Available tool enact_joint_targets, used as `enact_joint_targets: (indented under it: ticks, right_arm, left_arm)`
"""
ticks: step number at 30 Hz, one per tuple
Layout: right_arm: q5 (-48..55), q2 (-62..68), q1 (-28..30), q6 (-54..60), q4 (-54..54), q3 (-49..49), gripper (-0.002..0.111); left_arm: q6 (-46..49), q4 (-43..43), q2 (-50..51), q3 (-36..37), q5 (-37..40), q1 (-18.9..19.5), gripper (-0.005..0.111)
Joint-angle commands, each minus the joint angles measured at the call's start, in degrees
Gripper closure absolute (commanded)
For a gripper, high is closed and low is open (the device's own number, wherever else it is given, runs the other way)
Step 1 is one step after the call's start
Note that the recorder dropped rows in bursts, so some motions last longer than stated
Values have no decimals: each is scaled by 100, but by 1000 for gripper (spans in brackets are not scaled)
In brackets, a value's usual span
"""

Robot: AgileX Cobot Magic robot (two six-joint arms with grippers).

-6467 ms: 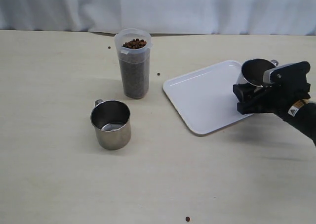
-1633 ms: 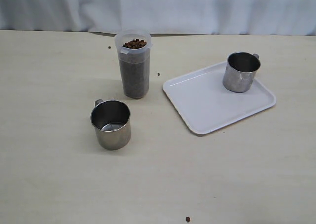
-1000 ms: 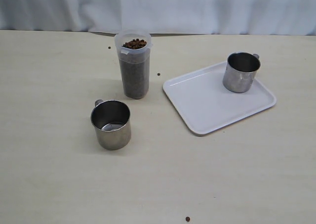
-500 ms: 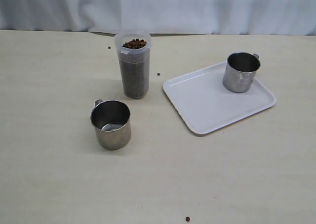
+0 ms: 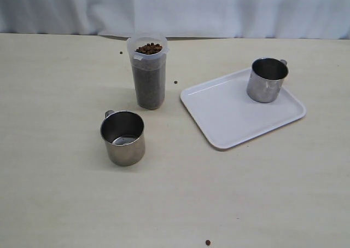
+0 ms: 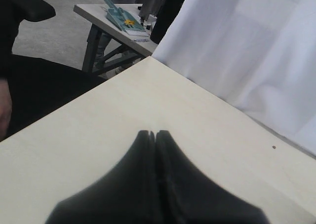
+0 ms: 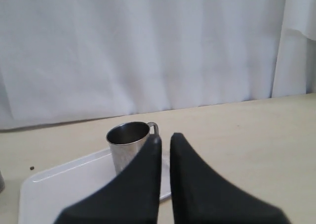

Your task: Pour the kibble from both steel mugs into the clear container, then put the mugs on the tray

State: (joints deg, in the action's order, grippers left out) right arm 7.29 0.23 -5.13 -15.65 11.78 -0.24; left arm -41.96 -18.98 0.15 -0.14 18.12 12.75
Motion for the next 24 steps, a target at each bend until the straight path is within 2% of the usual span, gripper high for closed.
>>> enact_joint_targets:
  ticks: [1, 7, 24]
  right_arm:
    - [27, -23, 50, 2168, -1241, 24, 103]
    - [27, -23, 482, 2039, -1225, 24, 103]
    - [27, -23, 497, 2042, -1241, 24, 103]
  left_arm:
    - [-8, -3, -15, 14, -42, -17, 107]
    - [-8, -3, -15, 14, -42, -17, 107]
    - [-8, -3, -15, 14, -42, -17, 107]
